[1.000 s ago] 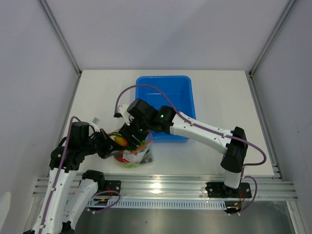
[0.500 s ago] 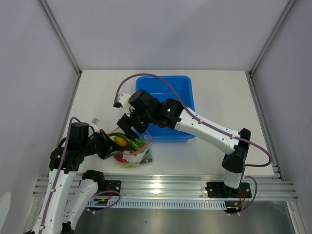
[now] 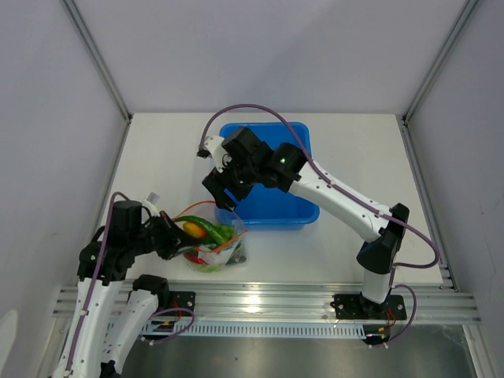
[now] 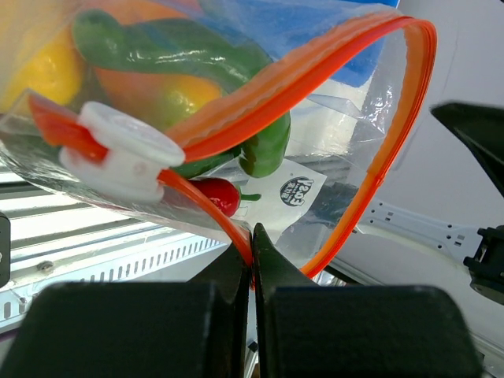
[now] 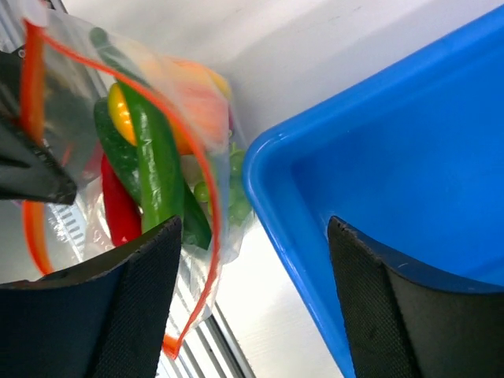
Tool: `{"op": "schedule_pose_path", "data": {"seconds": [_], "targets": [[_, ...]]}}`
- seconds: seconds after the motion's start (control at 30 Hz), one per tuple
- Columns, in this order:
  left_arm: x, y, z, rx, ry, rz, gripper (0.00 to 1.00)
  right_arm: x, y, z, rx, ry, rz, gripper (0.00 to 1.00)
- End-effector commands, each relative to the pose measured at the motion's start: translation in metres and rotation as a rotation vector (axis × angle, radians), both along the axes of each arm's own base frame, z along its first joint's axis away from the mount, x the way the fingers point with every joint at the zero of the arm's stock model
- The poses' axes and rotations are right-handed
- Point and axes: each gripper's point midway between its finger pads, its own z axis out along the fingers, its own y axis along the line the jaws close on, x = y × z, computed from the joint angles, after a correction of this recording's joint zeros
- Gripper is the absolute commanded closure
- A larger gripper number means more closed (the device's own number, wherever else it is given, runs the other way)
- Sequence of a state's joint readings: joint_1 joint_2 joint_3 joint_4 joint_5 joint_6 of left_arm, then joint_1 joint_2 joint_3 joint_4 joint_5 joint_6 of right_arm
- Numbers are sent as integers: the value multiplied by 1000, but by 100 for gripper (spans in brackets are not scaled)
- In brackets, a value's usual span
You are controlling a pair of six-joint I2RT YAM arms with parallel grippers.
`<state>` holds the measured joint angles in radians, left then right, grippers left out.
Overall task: Place the food in the zip-top bag and seal the zipper
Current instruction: Place the fake vegetable in the zipper food storage bag, then adjust the zipper food storage bag at the center of the board.
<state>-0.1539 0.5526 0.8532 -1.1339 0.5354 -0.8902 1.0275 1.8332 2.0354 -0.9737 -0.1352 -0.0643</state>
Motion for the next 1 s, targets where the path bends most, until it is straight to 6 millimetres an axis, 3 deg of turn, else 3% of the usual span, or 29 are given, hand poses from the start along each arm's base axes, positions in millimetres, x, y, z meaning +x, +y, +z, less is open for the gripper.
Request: {"op": "schedule_pose_path", "data": {"seconds": [0.0, 0.27, 0.33, 0.37, 0.4, 0.5, 0.57, 0.77, 0.8, 0.97], "targets": [[-1, 0, 12, -17, -37, 6, 99, 2, 11, -5, 6, 30, 36, 26], [-4, 2, 13, -12, -46, 18, 100, -18, 33, -11, 60, 143, 124, 36], [-5, 3, 13, -6, -50, 21, 99, -21, 35, -14, 67, 162, 130, 44], [-5, 3, 14, -4, -52, 23, 99, -22, 35, -13, 71, 165, 130, 50], [-6, 5, 14, 4, -54, 25, 99, -24, 35, -15, 69, 176, 125, 70], [-7, 9, 15, 33, -58, 30, 99, -27, 28, -13, 62, 188, 110, 95], [-4, 15, 24, 70, -99, 45, 99, -34, 20, -9, 62, 189, 112, 100], [1, 32, 49, 189, -183, 60, 100, -63, -1, 11, 112, 291, 78, 100], [1, 32, 50, 196, -185, 57, 99, -72, -6, 22, 138, 316, 89, 100], [9, 22, 62, 160, -225, -3, 99, -120, -18, 34, 154, 494, 126, 100]]}}
